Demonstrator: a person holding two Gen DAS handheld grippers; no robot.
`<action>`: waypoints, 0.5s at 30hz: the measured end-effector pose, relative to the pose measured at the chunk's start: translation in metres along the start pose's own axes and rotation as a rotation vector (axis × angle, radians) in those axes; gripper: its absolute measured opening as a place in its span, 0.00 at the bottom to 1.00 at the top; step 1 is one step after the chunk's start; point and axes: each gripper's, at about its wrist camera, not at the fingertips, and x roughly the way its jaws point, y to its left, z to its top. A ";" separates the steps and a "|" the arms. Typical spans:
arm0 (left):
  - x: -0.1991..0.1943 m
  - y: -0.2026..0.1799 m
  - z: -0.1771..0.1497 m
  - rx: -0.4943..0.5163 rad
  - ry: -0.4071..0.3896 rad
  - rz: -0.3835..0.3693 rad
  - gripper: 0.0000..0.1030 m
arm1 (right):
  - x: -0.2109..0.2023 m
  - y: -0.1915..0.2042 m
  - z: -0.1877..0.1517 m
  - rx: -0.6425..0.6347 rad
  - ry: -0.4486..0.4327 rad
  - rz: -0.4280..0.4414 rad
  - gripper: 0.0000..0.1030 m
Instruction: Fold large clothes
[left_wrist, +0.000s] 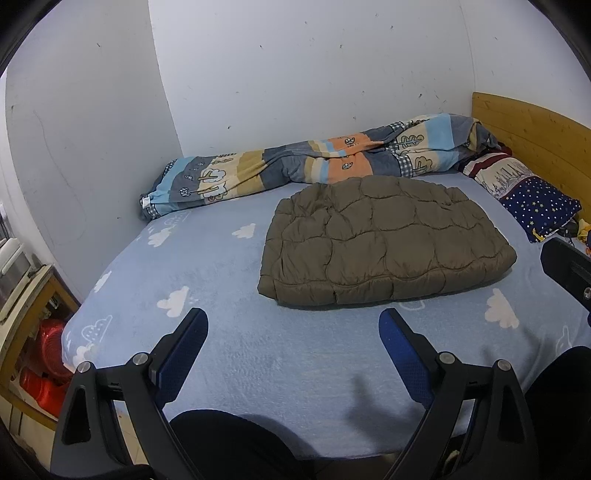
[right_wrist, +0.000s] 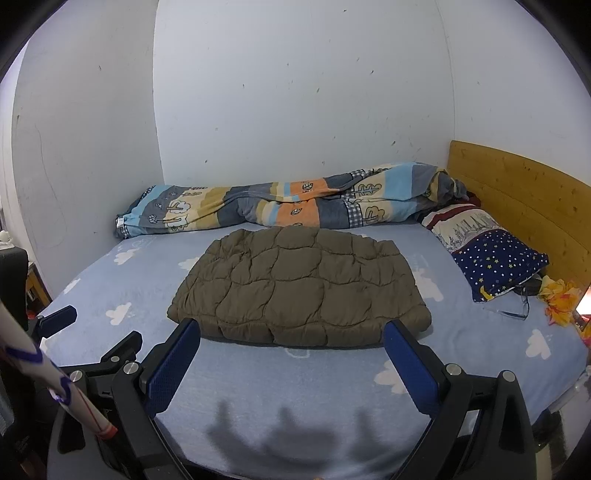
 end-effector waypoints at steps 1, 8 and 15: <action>0.000 0.000 0.000 0.000 0.000 0.000 0.90 | 0.000 0.000 0.000 -0.001 -0.001 -0.001 0.98; 0.001 -0.001 -0.001 0.003 0.001 0.002 0.90 | -0.001 -0.003 0.000 0.004 0.005 0.000 0.98; 0.001 0.000 -0.001 0.005 0.002 0.000 0.90 | 0.001 -0.003 0.001 0.004 0.008 0.001 0.98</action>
